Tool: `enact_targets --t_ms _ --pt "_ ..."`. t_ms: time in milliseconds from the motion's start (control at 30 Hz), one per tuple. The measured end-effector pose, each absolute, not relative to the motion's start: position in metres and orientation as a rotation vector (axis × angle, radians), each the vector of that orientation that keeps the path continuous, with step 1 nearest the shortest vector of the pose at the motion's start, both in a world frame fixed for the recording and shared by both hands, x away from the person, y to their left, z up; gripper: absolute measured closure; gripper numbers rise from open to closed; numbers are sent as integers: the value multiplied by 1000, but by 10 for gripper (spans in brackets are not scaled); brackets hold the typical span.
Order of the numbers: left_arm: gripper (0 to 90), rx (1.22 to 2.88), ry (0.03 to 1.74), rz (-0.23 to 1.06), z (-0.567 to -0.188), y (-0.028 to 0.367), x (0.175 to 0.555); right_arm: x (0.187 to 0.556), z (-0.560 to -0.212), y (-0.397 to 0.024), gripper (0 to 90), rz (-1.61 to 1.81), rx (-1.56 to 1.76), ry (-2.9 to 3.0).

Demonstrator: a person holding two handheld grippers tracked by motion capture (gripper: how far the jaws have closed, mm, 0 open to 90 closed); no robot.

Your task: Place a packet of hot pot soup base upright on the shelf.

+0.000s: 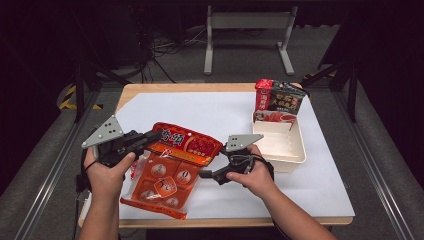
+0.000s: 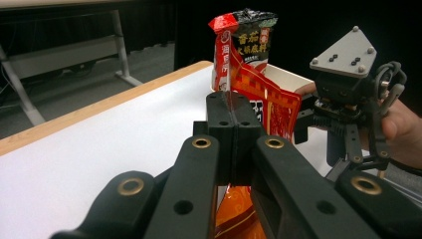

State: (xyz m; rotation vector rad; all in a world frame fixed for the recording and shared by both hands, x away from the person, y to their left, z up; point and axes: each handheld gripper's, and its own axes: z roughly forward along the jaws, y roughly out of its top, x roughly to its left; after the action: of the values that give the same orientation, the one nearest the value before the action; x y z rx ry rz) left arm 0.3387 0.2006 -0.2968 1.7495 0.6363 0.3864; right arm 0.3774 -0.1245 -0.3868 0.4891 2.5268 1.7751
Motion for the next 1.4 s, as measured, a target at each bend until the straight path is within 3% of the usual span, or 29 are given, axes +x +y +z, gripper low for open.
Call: enact_targets --t_ms 800,1100,1333,1400 --pt "900 1715 630 369 -298 215 332 383 -398 -89 264 1877 459 2584" --pt "900 1711 636 371 -299 215 333 384 -403 -89 404 1929 469 2631" --pt "900 1703 649 365 -300 217 333 381 -397 -88 646 1969 401 2702" --pt "900 1698 650 359 -301 217 333 379 -394 -88 665 1955 382 2709"
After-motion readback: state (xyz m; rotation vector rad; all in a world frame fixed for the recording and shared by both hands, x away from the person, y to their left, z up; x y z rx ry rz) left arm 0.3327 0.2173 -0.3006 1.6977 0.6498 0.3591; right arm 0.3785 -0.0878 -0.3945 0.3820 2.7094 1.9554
